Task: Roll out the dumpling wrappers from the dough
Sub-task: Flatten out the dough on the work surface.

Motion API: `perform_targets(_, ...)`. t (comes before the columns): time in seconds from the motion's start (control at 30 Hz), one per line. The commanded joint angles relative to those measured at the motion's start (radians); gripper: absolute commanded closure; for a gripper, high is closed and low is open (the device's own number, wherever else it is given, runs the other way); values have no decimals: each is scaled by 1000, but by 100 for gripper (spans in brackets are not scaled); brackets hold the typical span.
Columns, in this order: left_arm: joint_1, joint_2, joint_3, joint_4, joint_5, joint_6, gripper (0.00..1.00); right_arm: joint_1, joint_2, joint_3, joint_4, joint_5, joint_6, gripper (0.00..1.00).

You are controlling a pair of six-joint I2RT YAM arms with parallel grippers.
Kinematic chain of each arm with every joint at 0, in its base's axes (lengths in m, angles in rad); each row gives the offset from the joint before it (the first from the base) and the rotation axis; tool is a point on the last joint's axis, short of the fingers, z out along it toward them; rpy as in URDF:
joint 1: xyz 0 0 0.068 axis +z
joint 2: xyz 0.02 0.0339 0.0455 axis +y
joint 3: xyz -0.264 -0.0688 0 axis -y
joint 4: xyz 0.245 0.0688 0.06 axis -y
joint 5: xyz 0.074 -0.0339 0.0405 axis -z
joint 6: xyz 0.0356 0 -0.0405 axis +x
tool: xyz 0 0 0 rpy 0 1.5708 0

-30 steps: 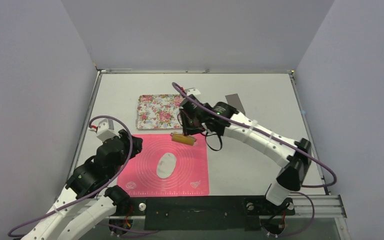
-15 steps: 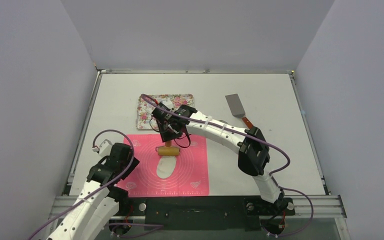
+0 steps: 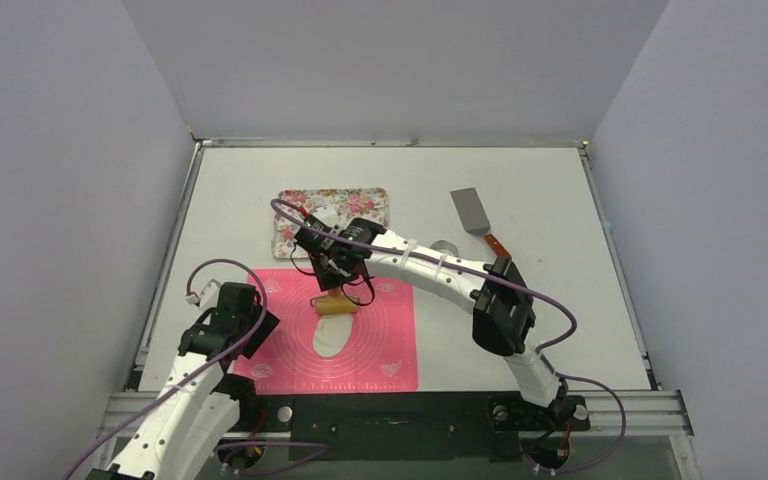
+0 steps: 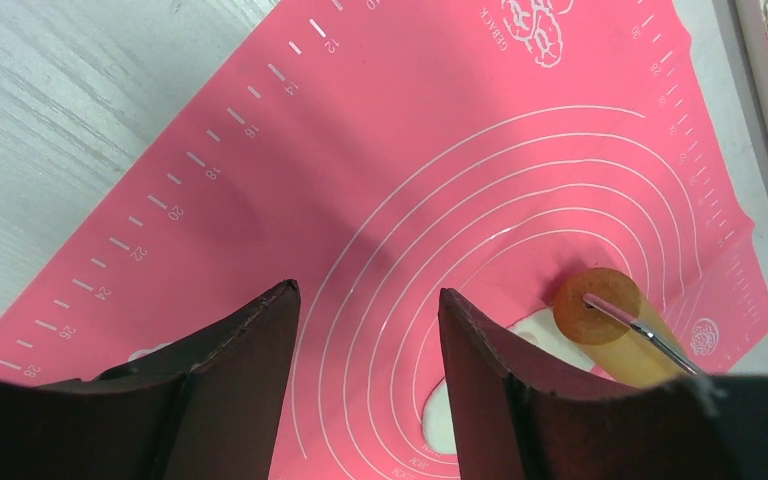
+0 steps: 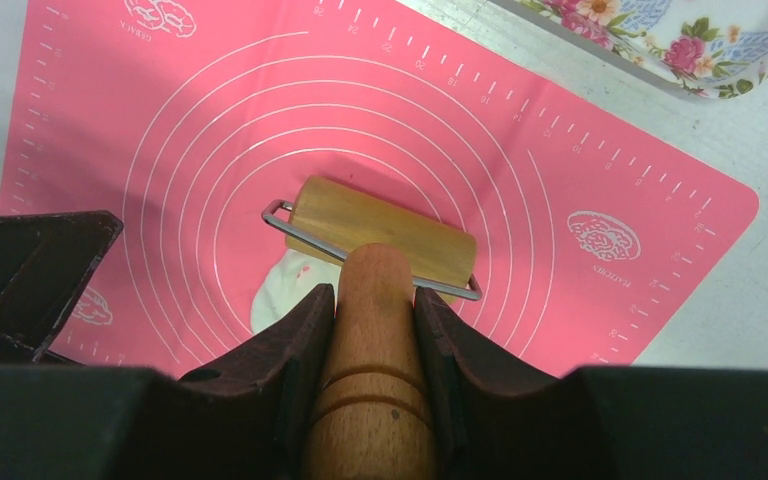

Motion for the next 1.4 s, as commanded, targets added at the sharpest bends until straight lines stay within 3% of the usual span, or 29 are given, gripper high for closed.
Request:
perform_targets(0.0, 30, -25, -11, 49, 29, 14, 49, 62, 141, -89, -175, -47, 27, 100)
perform_targets(0.33, 57, -28, -18, 58, 34, 26, 48, 88, 143, -210, -134, -42, 38, 100)
perform_targets(0.77, 95, 39, -55, 147, 98, 43, 46, 112, 156, -286, -107, -230, -59, 100)
perform_targets(0.93, 100, 43, -45, 130, 75, 54, 42, 106, 104, -226, -125, -15, -24, 100)
perform_targets(1.13, 101, 40, -43, 135, 81, 53, 42, 141, -163, -90, -124, 362, 3, 100)
perform_targets(1.37, 102, 47, -47, 145, 75, 37, 41, 352, -333, -298, 53, 687, 31, 100)
